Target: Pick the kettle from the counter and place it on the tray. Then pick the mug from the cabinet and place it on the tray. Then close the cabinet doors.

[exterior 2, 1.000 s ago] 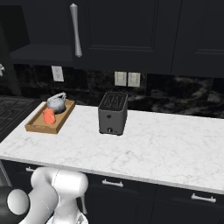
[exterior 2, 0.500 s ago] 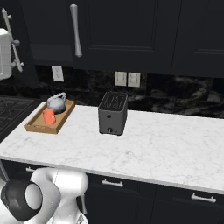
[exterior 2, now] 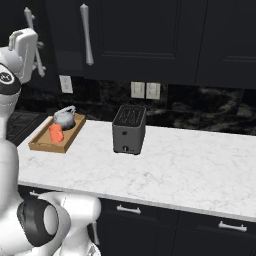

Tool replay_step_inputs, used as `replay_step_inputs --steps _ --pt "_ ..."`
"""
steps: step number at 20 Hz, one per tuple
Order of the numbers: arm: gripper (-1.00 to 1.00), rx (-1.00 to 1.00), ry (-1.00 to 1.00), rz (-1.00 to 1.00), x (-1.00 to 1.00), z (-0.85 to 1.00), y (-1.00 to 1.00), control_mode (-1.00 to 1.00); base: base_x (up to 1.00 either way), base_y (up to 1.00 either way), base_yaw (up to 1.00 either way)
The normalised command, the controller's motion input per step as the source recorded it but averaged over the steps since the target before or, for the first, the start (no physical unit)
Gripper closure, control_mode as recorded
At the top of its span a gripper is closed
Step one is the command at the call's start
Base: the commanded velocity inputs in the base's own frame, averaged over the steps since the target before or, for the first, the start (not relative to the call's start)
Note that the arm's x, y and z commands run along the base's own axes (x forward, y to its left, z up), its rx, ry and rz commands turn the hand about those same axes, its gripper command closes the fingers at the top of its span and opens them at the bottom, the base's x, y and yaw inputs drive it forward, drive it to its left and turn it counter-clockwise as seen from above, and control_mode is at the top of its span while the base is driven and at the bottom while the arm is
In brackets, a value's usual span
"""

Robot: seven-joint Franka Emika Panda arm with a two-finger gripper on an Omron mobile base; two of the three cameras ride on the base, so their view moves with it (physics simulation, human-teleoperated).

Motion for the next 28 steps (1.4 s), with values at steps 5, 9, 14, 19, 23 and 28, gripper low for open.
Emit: replay_step_inputs --steps 5,9,14,19,23,28 --pt "-1.0 0.04 0.0 0.12 0.67 0.0 -0.35 -1.0 0.0 0.0 0.0" --pt "-1.0 0.04 0.0 0.1 0.73 0.0 -0.3 -1.0 0.0 0.0 0.0" --pt "-1.0 0.04 0.0 0.08 0.74 0.0 -0.26 -1.0 0.0 0.0 0.0" --pt "-1.0 0.03 0.01 0.08 0.74 0.0 -0.24 -1.0 0.0 0.0 0.0" --pt "-1.0 0.03 0.04 0.07 0.76 0.0 -0.2 -1.0 0.0 0.0 0.0" --pt "-1.0 0.03 0.09 0.07 0.83 -0.01 -0.18 -1.0 0.0 0.0 0.0"
